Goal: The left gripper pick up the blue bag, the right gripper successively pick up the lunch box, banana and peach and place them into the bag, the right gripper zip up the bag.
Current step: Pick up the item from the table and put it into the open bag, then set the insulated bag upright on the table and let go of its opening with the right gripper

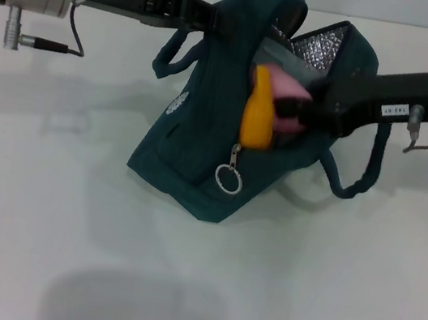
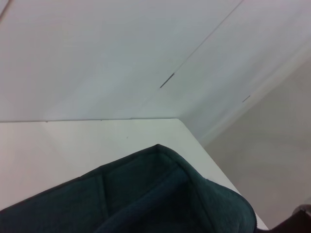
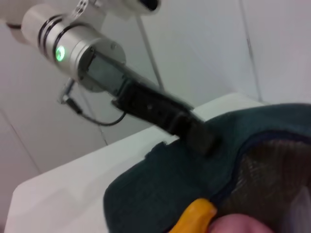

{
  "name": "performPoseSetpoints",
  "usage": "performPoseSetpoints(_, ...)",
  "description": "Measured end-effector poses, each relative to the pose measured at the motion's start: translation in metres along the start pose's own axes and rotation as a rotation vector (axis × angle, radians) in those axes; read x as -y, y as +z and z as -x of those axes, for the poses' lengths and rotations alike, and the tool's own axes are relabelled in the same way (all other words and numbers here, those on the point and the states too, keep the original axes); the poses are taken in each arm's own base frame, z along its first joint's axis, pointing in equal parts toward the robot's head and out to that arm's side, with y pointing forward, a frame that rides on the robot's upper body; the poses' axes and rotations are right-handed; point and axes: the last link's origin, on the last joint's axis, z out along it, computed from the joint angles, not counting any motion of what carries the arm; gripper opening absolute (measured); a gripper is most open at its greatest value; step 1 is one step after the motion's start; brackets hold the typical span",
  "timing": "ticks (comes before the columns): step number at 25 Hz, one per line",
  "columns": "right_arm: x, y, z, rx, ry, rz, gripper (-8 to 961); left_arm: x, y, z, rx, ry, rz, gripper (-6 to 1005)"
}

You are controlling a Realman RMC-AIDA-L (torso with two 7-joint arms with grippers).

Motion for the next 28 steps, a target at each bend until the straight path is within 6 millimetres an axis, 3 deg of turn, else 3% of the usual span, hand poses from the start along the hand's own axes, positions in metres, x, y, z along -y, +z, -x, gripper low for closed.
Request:
performPoseSetpoints(6, -0.004, 0.004, -0.004, -0.025, -0.011, 0.013, 232, 0.0, 0.0, 0.001, 0.001, -0.001, 0.003, 53)
performPoseSetpoints(13, -0.007, -0.012, -0.006, 0.038, -0.02, -0.02, 380, 0.0, 0.002, 0.002, 0.001, -0.01, 0.009, 53)
performPoseSetpoints(16, -0.009, -0.027, -0.007, 0.09, -0.031, -0.045, 443, 0.0, 0.002, 0.003, -0.002, -0.013, 0.014, 53)
performPoseSetpoints(21, -0.012, -0.039, -0.014, 0.126, -0.037, -0.072, 645, 0.0, 0.002, 0.003, -0.002, -0.015, 0.015, 53)
performPoseSetpoints(24, -0.021, -0.055, -0.023, 0.196, -0.07, -0.059, 867, 0.001, 0.002, 0.004, -0.001, -0.018, 0.015, 53)
performPoseSetpoints(28, -0.025, -0.09, -0.043, 0.22, -0.129, -0.159, 862, 0.004, -0.001, 0.007, -0.002, -0.033, 0.01, 53)
